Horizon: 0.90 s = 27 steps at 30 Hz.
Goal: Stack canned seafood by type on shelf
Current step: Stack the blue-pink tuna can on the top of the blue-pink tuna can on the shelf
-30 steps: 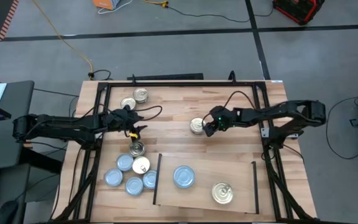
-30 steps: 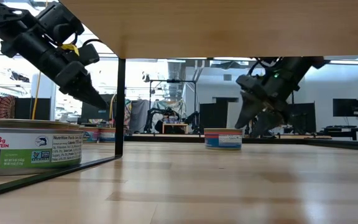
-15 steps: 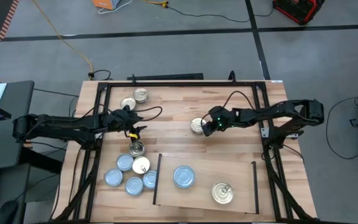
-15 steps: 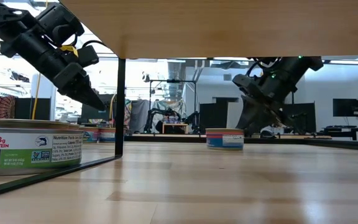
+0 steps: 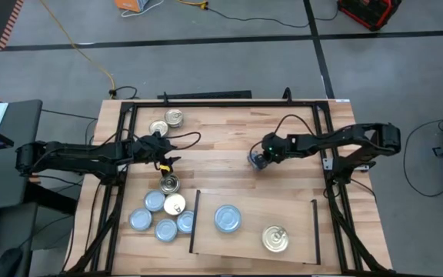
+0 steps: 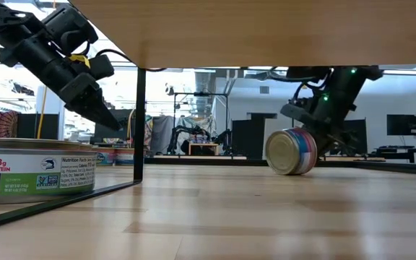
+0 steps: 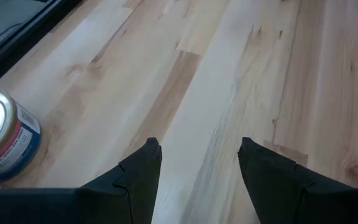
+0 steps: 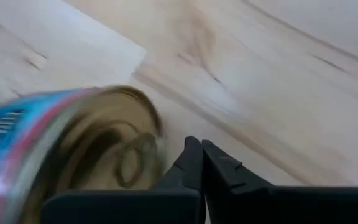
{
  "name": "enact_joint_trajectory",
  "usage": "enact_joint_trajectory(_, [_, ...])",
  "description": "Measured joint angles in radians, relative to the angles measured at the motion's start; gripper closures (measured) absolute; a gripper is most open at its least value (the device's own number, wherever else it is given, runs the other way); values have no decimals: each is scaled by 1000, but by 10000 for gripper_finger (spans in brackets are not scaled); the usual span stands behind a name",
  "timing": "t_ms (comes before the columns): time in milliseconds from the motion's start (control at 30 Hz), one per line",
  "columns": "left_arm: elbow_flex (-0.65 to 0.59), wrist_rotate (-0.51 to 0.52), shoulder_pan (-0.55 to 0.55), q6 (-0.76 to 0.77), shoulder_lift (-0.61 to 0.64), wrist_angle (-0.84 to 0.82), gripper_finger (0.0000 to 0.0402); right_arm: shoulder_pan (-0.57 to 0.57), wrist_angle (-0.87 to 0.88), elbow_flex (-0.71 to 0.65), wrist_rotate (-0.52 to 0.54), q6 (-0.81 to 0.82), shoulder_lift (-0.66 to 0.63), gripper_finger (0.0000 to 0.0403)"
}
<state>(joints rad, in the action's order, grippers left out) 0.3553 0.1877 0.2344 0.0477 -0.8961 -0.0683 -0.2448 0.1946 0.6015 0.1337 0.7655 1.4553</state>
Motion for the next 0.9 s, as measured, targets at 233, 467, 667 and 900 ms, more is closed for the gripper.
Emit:
enact_joint_trajectory(233, [0,0,0,0,0,-3,196,-14,96,0,0,-54,-103,368])
enact_joint_trajectory(467, [0,1,0,2,0,-1,196,16,221,0,8,-162,-271,306])
enact_joint_trajectory(667, [0,1,0,5,0,16,196,141,199,1,21,-156,-335,202])
enact_joint_trajectory(900, [0,1,0,20,0,23,196,226,86,7,90,-111,-271,95])
